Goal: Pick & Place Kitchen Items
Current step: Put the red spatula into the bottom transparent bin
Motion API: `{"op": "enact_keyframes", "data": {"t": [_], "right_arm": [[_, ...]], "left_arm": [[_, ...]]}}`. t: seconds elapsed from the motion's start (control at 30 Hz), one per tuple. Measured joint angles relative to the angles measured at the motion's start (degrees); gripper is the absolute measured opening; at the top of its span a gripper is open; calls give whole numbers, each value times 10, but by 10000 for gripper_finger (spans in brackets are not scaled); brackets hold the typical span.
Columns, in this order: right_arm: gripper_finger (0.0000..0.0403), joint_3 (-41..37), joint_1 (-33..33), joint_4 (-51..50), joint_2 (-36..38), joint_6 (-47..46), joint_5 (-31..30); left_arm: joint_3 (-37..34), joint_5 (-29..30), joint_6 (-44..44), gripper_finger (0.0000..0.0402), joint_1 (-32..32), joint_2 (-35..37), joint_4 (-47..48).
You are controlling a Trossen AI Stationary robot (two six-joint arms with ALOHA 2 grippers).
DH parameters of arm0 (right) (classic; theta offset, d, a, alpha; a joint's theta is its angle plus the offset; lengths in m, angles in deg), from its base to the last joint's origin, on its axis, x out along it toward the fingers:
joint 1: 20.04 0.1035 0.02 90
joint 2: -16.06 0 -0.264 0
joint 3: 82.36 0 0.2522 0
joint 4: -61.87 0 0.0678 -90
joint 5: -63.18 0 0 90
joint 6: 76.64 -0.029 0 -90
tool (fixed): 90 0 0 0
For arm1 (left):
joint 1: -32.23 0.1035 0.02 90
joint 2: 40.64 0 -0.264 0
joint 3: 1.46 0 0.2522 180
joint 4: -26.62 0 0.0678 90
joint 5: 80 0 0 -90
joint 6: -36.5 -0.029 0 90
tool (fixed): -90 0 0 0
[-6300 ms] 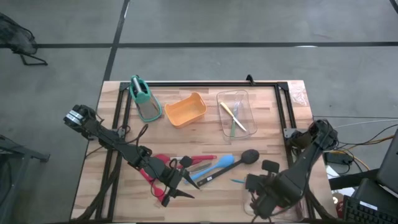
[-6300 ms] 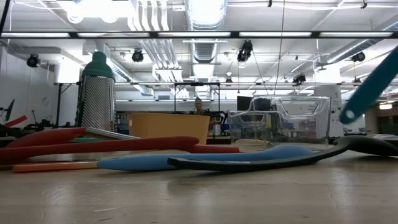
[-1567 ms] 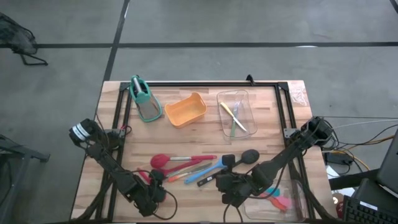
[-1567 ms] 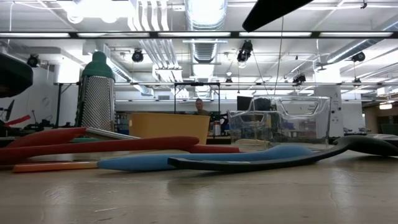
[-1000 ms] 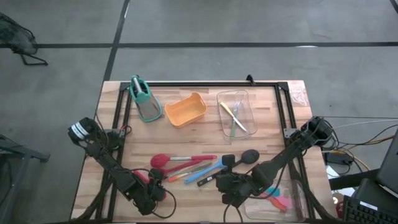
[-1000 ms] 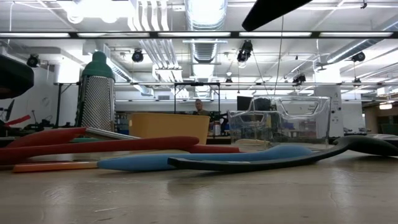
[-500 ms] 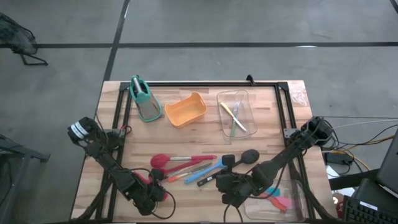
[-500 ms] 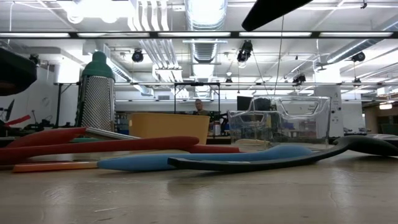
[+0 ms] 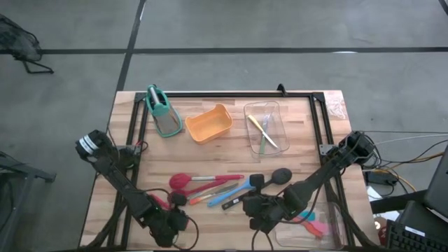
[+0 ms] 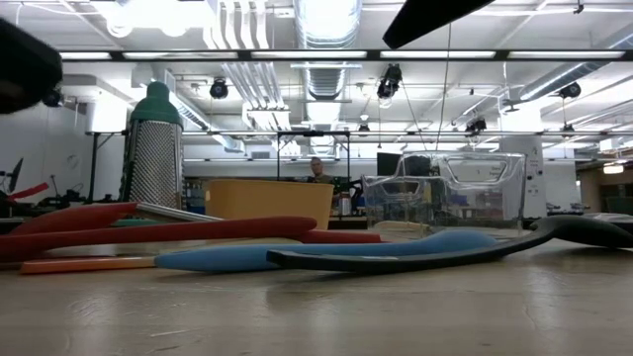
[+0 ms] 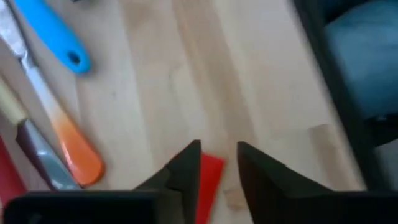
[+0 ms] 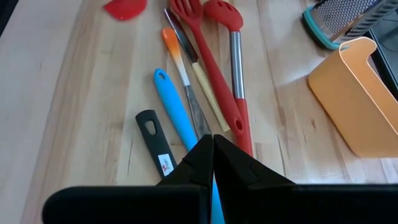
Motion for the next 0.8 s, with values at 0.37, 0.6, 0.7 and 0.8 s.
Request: {"op": "enact_keyframes", "data": {"t": [0.37, 0.6, 0.7, 0.8], "right_arm": [[8, 0, 0, 3, 0, 0, 3], [8, 0, 0, 7, 0, 2, 4], [8, 0, 0, 7, 0, 2, 4], [8, 0, 0, 8, 0, 4, 4]], "left_arm": [[-94, 11, 15, 234, 0, -1, -126], [-165, 25, 40, 249, -1, 2, -183], [-196, 28, 50, 246, -1, 2, -206], [-215, 32, 51, 233, -1, 2, -233]]}}
